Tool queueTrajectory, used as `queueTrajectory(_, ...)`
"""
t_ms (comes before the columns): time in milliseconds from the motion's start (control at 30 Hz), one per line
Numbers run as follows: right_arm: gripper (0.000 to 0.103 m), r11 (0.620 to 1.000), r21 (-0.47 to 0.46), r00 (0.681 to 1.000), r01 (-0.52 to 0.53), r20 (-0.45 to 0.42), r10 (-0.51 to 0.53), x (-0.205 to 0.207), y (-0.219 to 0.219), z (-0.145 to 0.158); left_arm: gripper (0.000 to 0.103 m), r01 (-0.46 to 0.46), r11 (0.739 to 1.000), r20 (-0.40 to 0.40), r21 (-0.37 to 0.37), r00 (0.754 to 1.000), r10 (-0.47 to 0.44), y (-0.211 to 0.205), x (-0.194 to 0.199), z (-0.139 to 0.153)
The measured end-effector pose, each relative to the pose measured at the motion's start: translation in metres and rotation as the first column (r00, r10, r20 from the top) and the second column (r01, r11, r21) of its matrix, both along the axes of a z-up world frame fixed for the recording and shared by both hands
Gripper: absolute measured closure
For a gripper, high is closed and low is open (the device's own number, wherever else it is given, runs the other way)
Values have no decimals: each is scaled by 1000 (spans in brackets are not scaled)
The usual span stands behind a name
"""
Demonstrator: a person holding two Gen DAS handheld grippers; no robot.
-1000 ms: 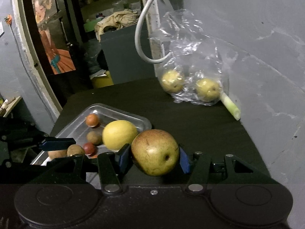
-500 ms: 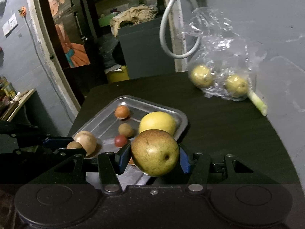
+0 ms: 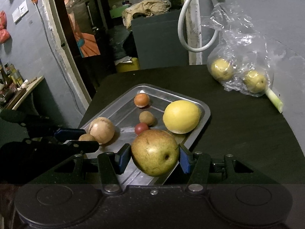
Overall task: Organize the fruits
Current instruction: 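Lower both fruits onto the tray and open both tools to release them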
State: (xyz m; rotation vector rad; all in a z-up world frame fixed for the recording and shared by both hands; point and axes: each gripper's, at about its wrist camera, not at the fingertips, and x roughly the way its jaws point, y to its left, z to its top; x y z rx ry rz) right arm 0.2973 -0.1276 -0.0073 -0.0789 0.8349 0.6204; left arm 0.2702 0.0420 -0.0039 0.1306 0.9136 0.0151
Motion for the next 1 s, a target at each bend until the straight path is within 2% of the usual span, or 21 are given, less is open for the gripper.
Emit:
queueTrajectory(567, 48, 1000, -10, 999, -28, -25, 28, -9, 10, -6, 72, -28, 999, -15, -17, 1000, 27, 8, -3, -3)
queueTrajectory(1000, 48, 999, -25, 998, -38, -44, 37, -9, 18, -15, 72, -94, 995, -36, -43, 995, 93, 18, 4, -8)
